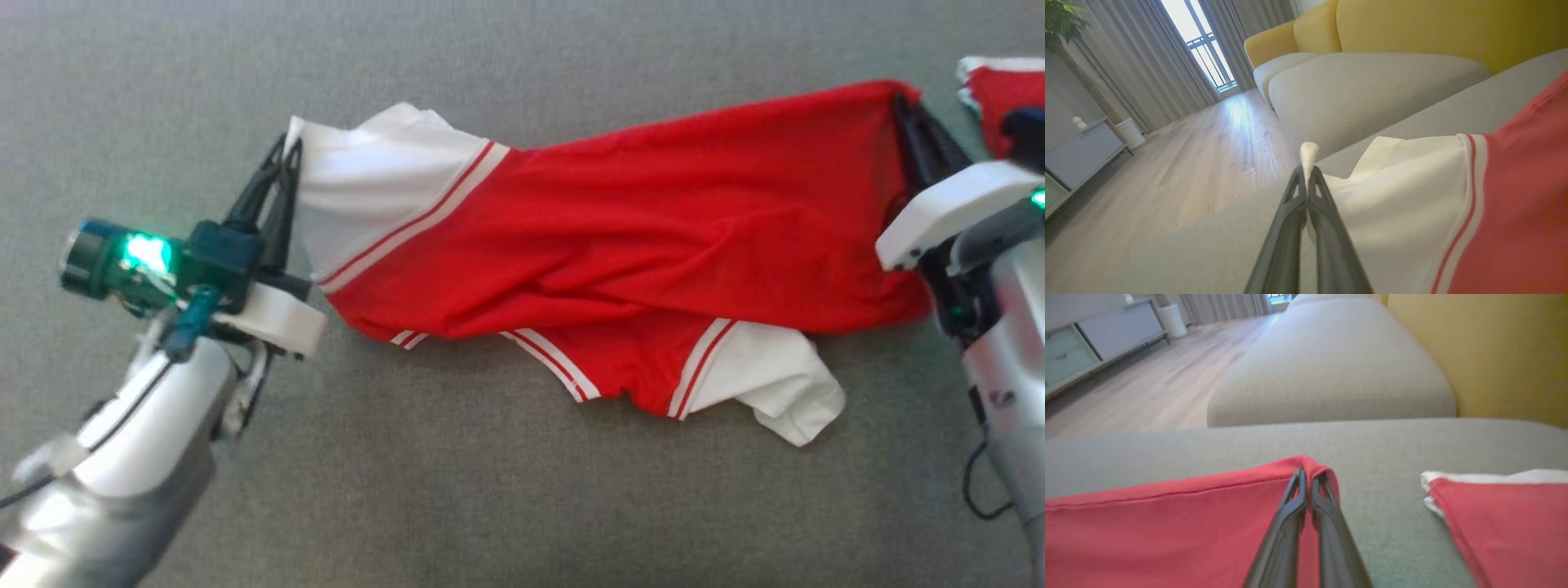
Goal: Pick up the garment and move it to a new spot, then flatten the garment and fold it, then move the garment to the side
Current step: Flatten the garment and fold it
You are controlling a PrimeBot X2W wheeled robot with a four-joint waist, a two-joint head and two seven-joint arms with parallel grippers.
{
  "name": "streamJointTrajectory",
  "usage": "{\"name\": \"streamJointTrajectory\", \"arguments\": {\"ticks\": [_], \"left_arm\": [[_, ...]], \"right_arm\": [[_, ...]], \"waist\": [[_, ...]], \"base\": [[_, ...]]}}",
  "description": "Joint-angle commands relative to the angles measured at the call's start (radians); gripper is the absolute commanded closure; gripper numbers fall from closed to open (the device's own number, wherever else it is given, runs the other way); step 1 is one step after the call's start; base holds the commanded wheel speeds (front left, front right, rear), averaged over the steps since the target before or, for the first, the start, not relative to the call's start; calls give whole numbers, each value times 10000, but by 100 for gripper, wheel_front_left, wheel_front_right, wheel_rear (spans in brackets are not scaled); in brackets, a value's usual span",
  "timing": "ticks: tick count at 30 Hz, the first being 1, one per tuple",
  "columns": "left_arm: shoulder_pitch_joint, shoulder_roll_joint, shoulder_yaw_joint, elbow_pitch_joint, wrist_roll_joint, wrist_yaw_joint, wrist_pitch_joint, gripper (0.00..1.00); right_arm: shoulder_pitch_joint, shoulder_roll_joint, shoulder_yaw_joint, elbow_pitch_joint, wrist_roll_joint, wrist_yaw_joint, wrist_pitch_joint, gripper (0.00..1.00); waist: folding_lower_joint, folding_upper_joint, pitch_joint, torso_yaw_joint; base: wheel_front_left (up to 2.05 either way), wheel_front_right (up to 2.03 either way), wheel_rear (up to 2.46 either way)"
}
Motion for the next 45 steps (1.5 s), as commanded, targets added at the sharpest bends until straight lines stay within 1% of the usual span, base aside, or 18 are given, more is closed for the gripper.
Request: {"name": "streamJointTrajectory", "arguments": {"ticks": [1,6,10,12,15,18,21,24,26,28,29,32,36,39,42,44,45], "left_arm": [[-787,754,635,-379,157,-104,-367,100],[-1334,1476,1037,-813,239,-222,-544,100],[-1592,2074,1441,-1649,81,-334,-507,100],[-1673,2427,1656,-2217,60,-314,-469,100],[-1730,2948,1971,-3191,6,-267,-333,100],[-1859,3452,2278,-4193,-32,-221,-72,100],[-2109,3856,2548,-5030,-121,-225,341,100],[-2481,4133,2666,-5427,-102,-315,757,100],[-2780,4126,2650,-5401,-161,-465,954,100],[-3133,4002,2556,-5173,-225,-719,1019,100],[-3133,4002,2556,-5173,-225,-719,1019,100],[-3759,3644,2382,-4536,-359,-1186,936,100],[-5006,3111,2143,-3372,-336,-1872,805,100],[-6069,2645,1839,-2334,-113,-2391,723,100],[-7225,2131,1556,-1079,180,-2843,555,100],[-8051,1879,1392,-243,507,-3041,332,100],[-8422,1737,1368,145,637,-3058,173,100]], "right_arm": [[-383,-286,140,-468,344,-9,-344,100],[-607,-470,-136,-1077,1315,-9,-537,100],[-602,-853,-209,-1811,1689,-9,-458,100],[-510,-1071,-221,-2283,1759,-9,-347,100],[-282,-1424,-314,-3080,1782,-9,-72,100],[12,-1686,-713,-4045,1725,-9,302,100],[261,-1841,-1244,-5106,1620,-9,822,100],[394,-1864,-1734,-6048,1440,-9,1479,100],[365,-1841,-1913,-6465,1288,-9,1915,100],[238,-1742,-1963,-6640,1233,-9,2315,100],[238,-1742,-1963,-6640,1233,-9,2315,100],[-202,-1620,-1941,-6509,1085,-9,2651,100],[-1253,-1418,-1795,-5895,873,-9,2819,100],[-2200,-1312,-1572,-5153,605,-9,2696,100],[-3250,-1142,-1332,-4316,257,-9,2147,100],[-4007,-1086,-1111,-3725,5,-9,1664,100],[-4375,-1052,-1022,-3422,-120,-9,1370,100]], "waist": [[-1,0,-550,-155],[-1,0,-1550,-379],[-1,0,-2389,-565],[-1,0,-2780,-642],[-1,0,-3289,-726],[-1,0,-3620,-771],[-1,0,-3749,-791],[-1,0,-3747,-773],[-1,0,-3676,-758],[-1,0,-3537,-735],[-1,0,-3537,-735],[-1,0,-3172,-699],[-1,0,-2223,-640],[-1,0,-1375,-583],[-1,0,-524,-522],[-1,0,-14,-487],[-1,0,179,-461]], "base": [[0,0,0],[0,0,0],[0,0,0],[0,0,0],[0,0,0],[0,0,0],[0,0,0],[0,0,0],[0,0,0],[0,0,0],[0,0,0],[0,0,0],[0,0,0],[0,0,0],[0,0,0],[0,0,0],[0,0,0]]}}
